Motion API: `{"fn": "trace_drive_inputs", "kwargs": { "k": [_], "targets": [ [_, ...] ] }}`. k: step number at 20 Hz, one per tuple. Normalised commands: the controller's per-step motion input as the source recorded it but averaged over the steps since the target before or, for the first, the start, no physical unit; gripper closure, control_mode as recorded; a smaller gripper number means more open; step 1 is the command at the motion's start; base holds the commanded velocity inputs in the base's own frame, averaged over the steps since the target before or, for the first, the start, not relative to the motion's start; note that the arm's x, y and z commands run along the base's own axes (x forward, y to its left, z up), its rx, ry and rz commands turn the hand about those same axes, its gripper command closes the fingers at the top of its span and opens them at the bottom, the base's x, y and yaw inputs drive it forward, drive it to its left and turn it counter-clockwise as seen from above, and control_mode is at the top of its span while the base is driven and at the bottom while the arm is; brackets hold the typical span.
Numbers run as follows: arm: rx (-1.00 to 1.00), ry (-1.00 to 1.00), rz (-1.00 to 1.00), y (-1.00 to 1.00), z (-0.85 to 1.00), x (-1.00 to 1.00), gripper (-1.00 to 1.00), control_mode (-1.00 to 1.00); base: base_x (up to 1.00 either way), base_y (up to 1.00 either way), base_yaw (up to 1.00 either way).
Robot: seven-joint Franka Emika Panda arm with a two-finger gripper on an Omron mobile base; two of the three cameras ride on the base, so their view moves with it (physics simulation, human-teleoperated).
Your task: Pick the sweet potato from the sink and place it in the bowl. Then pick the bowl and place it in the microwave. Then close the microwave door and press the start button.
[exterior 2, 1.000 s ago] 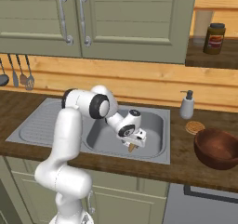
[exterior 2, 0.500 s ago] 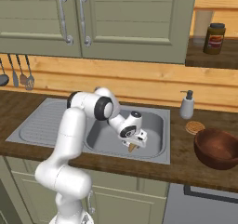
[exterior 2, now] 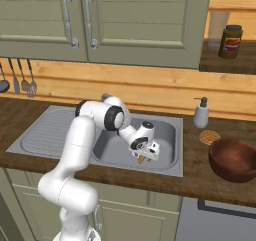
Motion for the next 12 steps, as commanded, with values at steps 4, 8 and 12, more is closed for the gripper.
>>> {"fn": "trace_drive_inputs", "kwargs": {
  "k": [4, 8, 12],
  "targets": [
    [0.00, -0.03, 0.00, 0.00, -0.01, 0.00, 1.00, -1.00, 0.00, 0.00, 0.00],
    [0.00, 0.00, 0.00, 0.00, 0.00, 0.00, 1.00, -1.00, 0.00, 0.00, 0.00],
    [0.01, -0.02, 0.00, 0.00, 0.25, -0.23, 1.00, -1.00, 0.00, 0.00, 0.00]
  ]
}}
